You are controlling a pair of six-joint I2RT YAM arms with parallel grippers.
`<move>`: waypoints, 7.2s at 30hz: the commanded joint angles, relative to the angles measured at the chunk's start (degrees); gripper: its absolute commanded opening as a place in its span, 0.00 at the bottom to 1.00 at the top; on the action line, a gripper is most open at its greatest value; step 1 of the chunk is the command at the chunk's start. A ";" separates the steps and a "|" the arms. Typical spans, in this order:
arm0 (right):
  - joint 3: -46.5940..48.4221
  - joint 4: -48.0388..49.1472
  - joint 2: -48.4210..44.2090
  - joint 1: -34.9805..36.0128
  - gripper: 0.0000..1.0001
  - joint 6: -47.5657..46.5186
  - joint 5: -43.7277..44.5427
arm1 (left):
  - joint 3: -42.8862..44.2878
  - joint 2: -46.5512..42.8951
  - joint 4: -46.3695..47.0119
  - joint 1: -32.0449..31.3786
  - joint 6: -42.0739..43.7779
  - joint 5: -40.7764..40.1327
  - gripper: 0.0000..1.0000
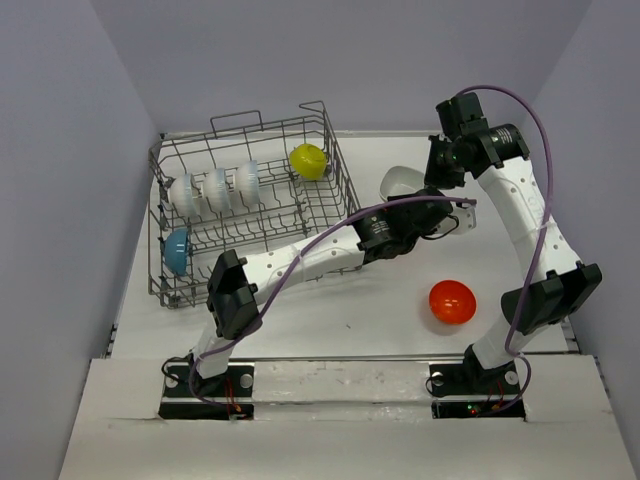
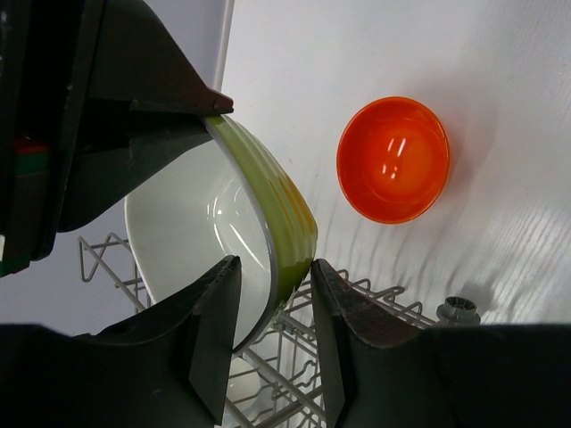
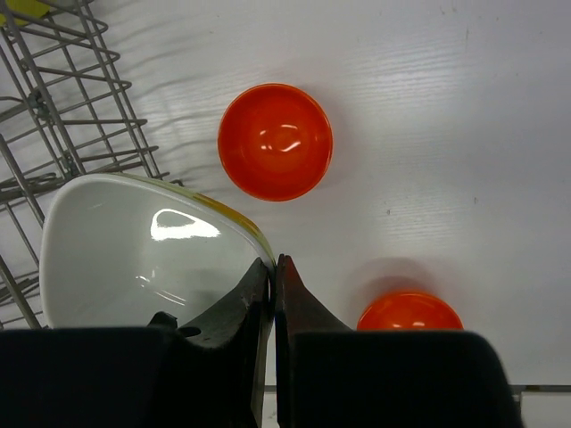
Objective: Load the bowls into the dish rack
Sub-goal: Pass from the right arm to the left, then place the upside down bowl on the dish rack.
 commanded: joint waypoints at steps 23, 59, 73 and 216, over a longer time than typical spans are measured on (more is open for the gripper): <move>-1.03 1.70 -2.87 0.04 0.01 -0.17 2.82 | 0.55 -6.15 -0.08 -0.19 2.00 -2.31 0.43; -2.08 8.21 -10.52 0.04 0.23 0.01 -0.52 | 9.77 -3.61 -7.28 -1.51 -0.46 0.15 0.00; -2.43 12.69 -15.09 0.04 0.59 0.53 2.03 | 15.31 1.58 -8.51 -2.74 -0.81 -0.38 0.00; -24.67 43.28 -3.14 21.13 0.17 2.29 -3.59 | -53.07 -5.37 97.04 51.49 -96.79 69.06 0.00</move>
